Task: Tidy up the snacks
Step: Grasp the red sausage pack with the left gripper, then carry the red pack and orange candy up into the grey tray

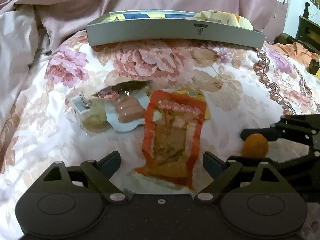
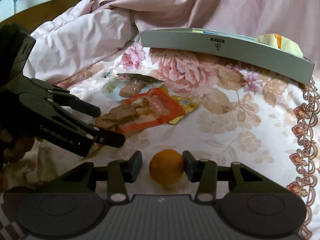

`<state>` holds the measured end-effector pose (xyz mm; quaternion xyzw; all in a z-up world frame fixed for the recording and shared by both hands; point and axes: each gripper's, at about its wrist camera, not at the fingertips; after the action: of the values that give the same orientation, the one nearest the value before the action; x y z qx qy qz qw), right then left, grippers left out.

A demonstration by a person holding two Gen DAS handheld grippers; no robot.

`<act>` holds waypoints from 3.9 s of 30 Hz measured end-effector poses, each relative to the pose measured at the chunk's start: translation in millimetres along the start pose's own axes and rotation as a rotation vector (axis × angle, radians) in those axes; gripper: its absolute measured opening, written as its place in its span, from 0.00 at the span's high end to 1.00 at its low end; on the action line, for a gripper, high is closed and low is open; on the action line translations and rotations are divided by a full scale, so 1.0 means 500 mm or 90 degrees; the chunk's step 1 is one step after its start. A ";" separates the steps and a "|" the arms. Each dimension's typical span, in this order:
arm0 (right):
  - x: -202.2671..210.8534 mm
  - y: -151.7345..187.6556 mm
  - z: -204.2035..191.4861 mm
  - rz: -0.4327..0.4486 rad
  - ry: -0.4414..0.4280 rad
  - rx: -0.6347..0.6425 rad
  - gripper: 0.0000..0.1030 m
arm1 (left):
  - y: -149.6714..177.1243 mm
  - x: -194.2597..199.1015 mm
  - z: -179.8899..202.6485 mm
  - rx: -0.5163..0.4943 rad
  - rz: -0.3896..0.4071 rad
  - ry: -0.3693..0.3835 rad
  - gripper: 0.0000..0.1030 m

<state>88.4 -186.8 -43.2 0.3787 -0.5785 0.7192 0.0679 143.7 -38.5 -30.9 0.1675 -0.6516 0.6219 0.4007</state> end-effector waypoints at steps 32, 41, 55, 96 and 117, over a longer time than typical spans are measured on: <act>0.043 0.031 -0.041 0.015 0.110 -0.046 0.63 | 0.018 0.030 0.048 0.033 -0.026 -0.011 0.45; 0.071 0.033 -0.044 0.030 0.108 -0.069 0.62 | 0.026 0.062 0.053 0.055 -0.015 -0.022 0.46; 0.067 0.019 -0.055 0.064 0.129 -0.018 0.62 | 0.031 0.077 0.042 0.111 0.023 -0.028 0.48; 0.056 0.000 -0.031 0.101 0.133 -0.026 0.62 | -0.009 0.094 0.025 0.174 0.087 -0.016 0.53; 0.039 -0.154 0.050 0.198 0.114 -0.035 0.62 | -0.207 0.082 -0.018 0.221 0.171 -0.038 0.53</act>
<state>127.5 -190.9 30.2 0.2173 -0.6413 0.7357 0.0177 195.1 -36.2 68.3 0.1639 -0.5628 0.7673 0.2601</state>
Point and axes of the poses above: each gripper's, at about its wrist camera, not at the fingertips, and x roughly against the way its jaws point, z to its right, y to its underside, and after that the axes turned 6 degrees about x, right-handed
